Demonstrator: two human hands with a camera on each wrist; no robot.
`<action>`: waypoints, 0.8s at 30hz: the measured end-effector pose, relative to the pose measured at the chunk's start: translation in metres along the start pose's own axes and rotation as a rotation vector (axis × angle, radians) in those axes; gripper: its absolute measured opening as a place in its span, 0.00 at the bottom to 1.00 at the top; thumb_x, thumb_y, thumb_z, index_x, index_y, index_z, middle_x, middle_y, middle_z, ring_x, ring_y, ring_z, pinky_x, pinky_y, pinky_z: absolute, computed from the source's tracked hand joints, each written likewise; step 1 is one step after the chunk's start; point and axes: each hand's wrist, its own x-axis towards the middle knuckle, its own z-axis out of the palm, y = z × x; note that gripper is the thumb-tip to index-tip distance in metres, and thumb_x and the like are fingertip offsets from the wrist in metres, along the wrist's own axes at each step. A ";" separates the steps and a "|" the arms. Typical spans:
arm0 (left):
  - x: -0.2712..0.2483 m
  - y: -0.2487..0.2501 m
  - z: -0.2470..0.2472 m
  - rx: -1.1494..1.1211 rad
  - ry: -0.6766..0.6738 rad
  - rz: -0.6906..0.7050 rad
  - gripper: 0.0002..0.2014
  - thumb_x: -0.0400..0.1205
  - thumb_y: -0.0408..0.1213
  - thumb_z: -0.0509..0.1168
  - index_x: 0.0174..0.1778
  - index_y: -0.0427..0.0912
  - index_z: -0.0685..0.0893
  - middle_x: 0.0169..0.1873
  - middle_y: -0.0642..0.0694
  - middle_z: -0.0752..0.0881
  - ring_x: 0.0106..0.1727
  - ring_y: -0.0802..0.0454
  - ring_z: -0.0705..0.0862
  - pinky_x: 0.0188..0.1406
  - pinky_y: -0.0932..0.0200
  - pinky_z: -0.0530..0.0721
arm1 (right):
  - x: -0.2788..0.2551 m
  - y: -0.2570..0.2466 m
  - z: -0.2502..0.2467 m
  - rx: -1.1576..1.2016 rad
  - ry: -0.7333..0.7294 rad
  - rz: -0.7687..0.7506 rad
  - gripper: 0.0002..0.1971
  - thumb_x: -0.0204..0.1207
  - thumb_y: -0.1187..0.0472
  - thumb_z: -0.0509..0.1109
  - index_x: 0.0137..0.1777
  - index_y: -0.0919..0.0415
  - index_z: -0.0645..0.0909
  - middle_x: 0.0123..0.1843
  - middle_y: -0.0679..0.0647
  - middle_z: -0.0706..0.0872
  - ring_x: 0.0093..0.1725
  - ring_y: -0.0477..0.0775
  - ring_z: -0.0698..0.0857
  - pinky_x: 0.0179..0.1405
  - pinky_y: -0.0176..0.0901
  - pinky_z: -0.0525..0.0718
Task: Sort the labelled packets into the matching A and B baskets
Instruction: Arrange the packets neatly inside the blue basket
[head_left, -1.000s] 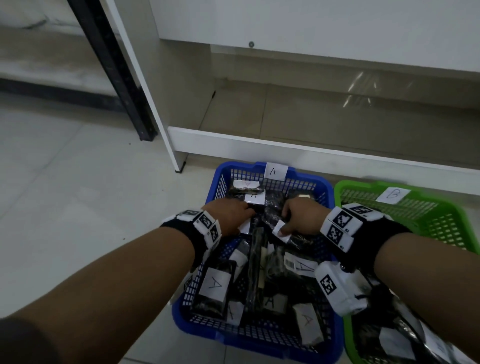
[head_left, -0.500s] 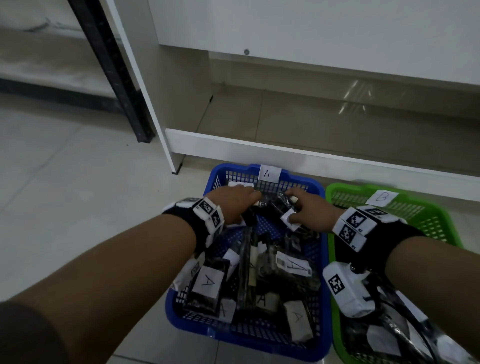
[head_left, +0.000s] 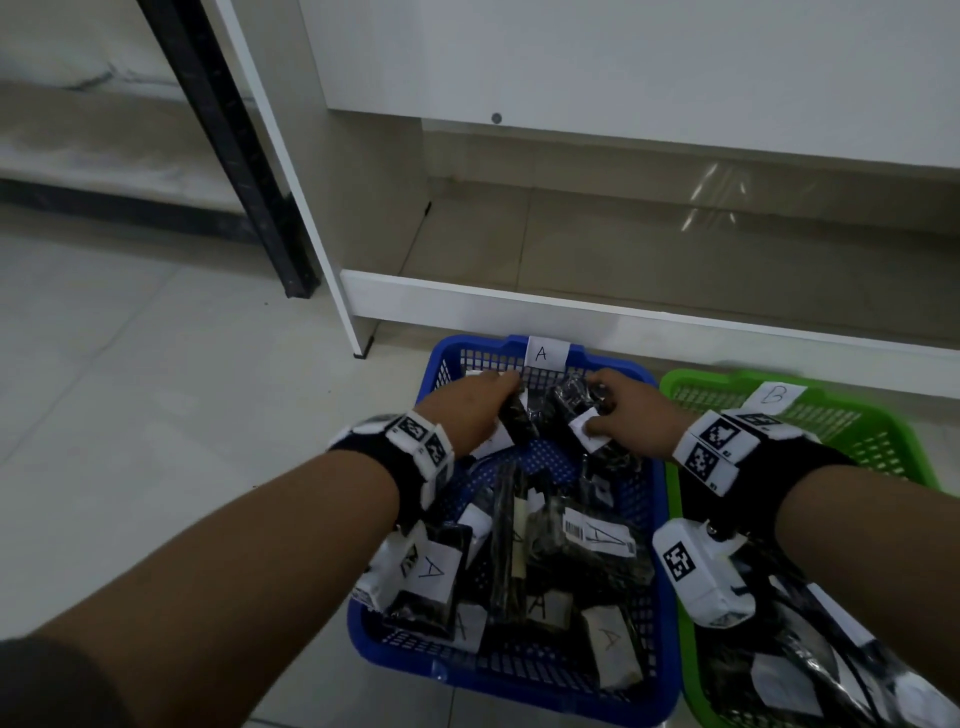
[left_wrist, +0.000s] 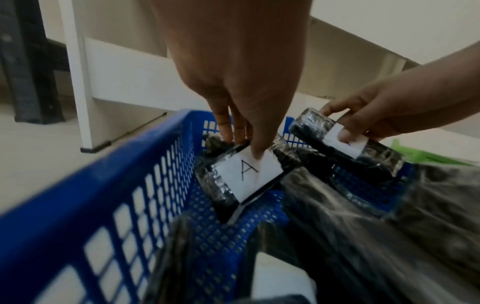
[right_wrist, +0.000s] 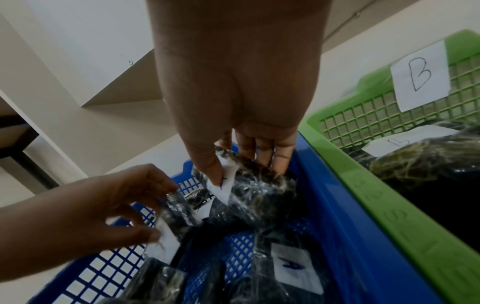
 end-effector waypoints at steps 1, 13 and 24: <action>0.000 0.003 0.006 0.021 -0.023 -0.001 0.28 0.79 0.31 0.64 0.76 0.43 0.65 0.65 0.37 0.75 0.64 0.40 0.78 0.58 0.49 0.79 | 0.002 0.002 0.001 0.029 0.005 0.012 0.29 0.74 0.62 0.72 0.73 0.60 0.66 0.58 0.58 0.81 0.51 0.57 0.82 0.42 0.39 0.76; -0.006 -0.012 0.020 0.494 -0.281 0.051 0.35 0.85 0.41 0.58 0.81 0.65 0.45 0.78 0.39 0.60 0.74 0.38 0.67 0.64 0.43 0.77 | 0.009 0.017 -0.010 0.376 0.111 0.091 0.29 0.66 0.62 0.75 0.64 0.56 0.66 0.44 0.62 0.83 0.39 0.62 0.84 0.31 0.44 0.80; 0.034 0.054 0.017 -0.030 -0.208 0.067 0.21 0.83 0.42 0.62 0.72 0.45 0.74 0.65 0.40 0.80 0.63 0.43 0.80 0.60 0.53 0.79 | -0.005 0.021 -0.031 0.503 0.390 -0.007 0.23 0.70 0.70 0.69 0.58 0.48 0.66 0.48 0.66 0.85 0.43 0.69 0.86 0.42 0.66 0.87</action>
